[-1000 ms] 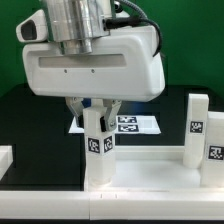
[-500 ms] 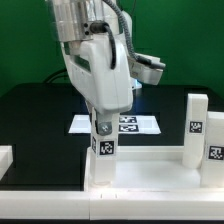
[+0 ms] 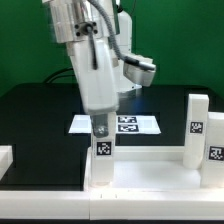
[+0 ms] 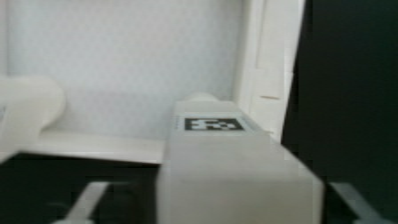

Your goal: Assemble desk

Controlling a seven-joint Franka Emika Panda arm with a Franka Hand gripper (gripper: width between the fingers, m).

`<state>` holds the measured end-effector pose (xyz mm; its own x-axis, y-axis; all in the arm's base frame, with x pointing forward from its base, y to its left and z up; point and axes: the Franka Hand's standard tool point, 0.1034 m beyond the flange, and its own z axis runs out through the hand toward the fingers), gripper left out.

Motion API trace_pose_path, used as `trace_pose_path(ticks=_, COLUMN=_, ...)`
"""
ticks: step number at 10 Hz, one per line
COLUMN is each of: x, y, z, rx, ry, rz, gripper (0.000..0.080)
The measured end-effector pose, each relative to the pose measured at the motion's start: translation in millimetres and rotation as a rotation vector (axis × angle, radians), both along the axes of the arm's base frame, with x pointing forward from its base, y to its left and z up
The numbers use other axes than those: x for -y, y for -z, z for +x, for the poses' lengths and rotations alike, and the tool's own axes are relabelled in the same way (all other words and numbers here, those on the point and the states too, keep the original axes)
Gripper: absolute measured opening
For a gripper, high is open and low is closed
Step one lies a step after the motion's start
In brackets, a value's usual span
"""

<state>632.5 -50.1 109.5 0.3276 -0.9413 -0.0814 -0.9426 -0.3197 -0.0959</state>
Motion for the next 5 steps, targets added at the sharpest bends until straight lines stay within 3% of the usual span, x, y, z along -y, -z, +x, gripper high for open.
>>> trace_pose_path(ticks=1, x=2.5, y=-6.8, z=5.8, rx=0.025, ry=-0.239, rz=-0.031, gripper=0.0573)
trace_pose_path(ticks=2, x=-0.3, y=-7.2, z=6.3, rx=0.04, ry=-0.397, rz=-0.043, gripper=0.0573)
trace_pose_path(ticks=3, x=-1.5, y=-6.6, z=5.7, rx=0.046, ry=-0.473, rz=-0.046, gripper=0.0634)
trace_pose_path(ticks=5, x=0.3, y=-6.2, z=5.6, rx=0.058, ry=-0.597, rz=-0.055, gripper=0.0645)
